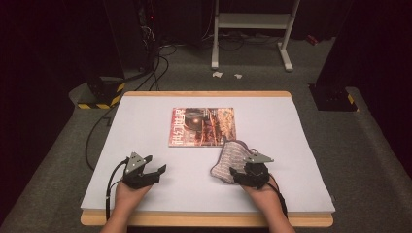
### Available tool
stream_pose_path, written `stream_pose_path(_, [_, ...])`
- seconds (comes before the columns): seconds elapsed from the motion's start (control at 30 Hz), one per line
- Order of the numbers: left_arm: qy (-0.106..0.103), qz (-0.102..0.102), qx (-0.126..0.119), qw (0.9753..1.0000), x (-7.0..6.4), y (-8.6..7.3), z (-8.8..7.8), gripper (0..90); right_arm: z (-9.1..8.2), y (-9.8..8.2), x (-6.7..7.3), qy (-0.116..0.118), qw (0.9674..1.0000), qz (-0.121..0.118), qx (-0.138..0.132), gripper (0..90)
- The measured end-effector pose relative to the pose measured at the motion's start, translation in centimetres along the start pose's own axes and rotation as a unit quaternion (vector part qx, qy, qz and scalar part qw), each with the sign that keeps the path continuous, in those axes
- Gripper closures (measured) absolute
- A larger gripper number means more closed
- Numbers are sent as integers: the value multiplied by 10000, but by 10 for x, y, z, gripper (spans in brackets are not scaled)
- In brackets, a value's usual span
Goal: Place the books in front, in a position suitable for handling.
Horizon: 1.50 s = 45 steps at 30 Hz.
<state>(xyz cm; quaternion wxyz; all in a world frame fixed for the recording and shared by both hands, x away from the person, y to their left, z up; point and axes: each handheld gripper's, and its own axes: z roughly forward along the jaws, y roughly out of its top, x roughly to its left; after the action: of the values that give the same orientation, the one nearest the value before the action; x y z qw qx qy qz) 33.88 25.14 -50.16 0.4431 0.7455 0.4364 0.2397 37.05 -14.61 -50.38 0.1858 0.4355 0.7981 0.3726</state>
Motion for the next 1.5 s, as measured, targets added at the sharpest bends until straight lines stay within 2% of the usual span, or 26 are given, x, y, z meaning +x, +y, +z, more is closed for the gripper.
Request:
stream_pose_path(0.2, [-15, -2, -6, 10000, 0, 0, 0, 294, 2, 1, 6, 114, 9999, -54, 59, 535])
stream_pose_path(0.43, [-19, 8, 28, 10000, -2, -1, 2, 295, 1, -1, 7, 241, 9996, -135, -9, 666])
stream_pose_path(0.7, [-46, -34, -16, 10000, -1, 0, 1, 296, -9, 2, 7, 171, 9995, -207, -177, 683])
stream_pose_path(0.77, [-51, -38, -19, 10000, -2, 0, 1, 297, -13, 3, 5, 85, 9994, -240, -251, 682])
stream_pose_path(0.83, [-59, -15, -16, 10000, -2, 0, 1, 298, -19, 5, 2, 16, 9992, -174, -362, 682])
stream_pose_path(1.17, [-52, -5, -24, 10000, -2, 0, 1, 303, -45, 6, -30, -375, 9965, 174, -722, 679])
stream_pose_path(1.5, [-39, 13, -12, 10000, -3, 0, 1, 304, -67, -3, -66, -908, 9902, 572, -890, 675])
